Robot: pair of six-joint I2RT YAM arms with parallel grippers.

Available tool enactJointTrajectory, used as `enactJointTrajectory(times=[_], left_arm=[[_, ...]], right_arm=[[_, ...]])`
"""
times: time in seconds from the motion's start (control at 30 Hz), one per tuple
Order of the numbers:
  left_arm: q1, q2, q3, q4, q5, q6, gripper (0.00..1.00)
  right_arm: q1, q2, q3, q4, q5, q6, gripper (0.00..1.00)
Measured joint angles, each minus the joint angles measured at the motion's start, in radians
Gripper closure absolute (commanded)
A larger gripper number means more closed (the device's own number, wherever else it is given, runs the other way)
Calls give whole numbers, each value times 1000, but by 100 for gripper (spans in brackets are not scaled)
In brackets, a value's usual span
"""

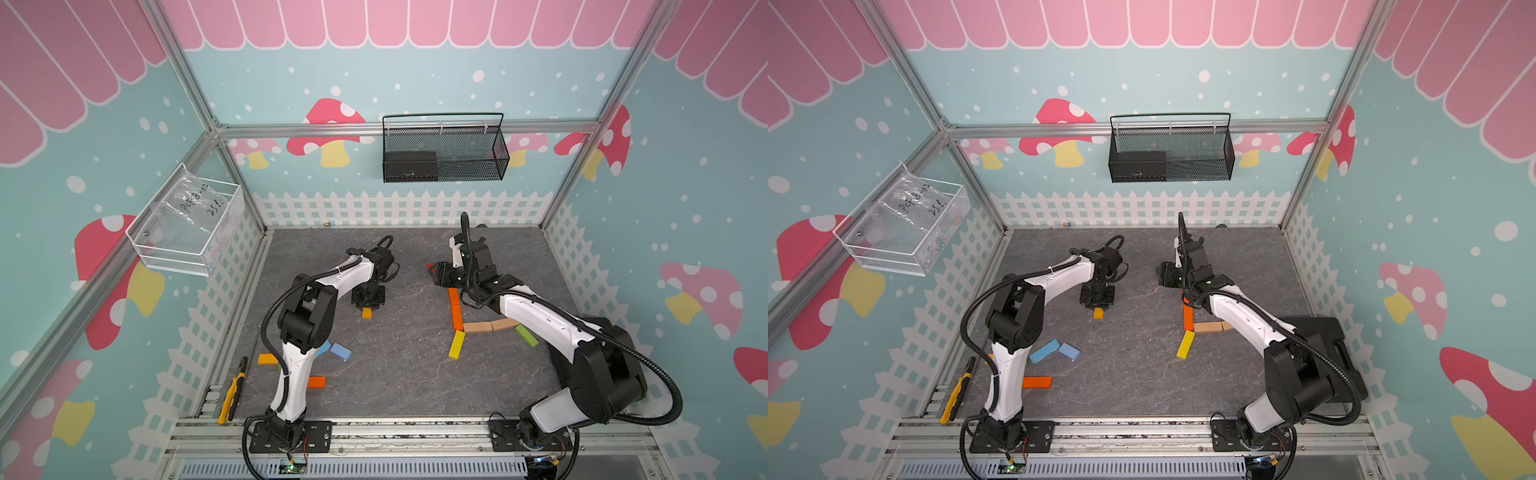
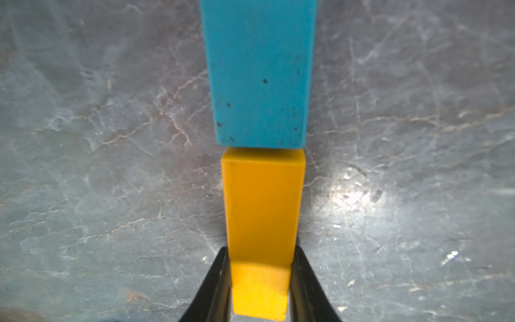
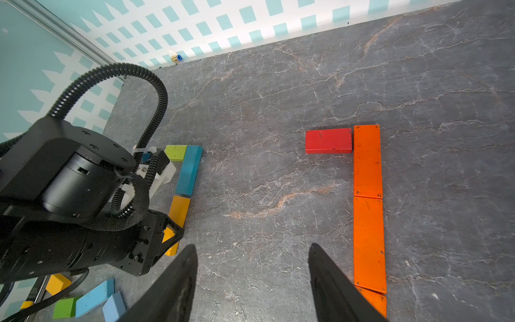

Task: Assemble a giraffe with building blocks
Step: Assemble the building block at the center of the board.

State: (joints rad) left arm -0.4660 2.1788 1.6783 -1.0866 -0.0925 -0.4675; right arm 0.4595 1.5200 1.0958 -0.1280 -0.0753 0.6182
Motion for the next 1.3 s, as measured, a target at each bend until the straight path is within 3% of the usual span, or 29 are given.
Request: enactJointTrajectory(times=[0.73, 1.3], left_arm=[[7, 14, 23, -9, 0, 0, 67], [12, 7, 24, 1, -2, 0, 38]], right_arm=[[0, 13, 14, 0, 5, -2, 35], [0, 17, 14, -1, 5, -5, 35]])
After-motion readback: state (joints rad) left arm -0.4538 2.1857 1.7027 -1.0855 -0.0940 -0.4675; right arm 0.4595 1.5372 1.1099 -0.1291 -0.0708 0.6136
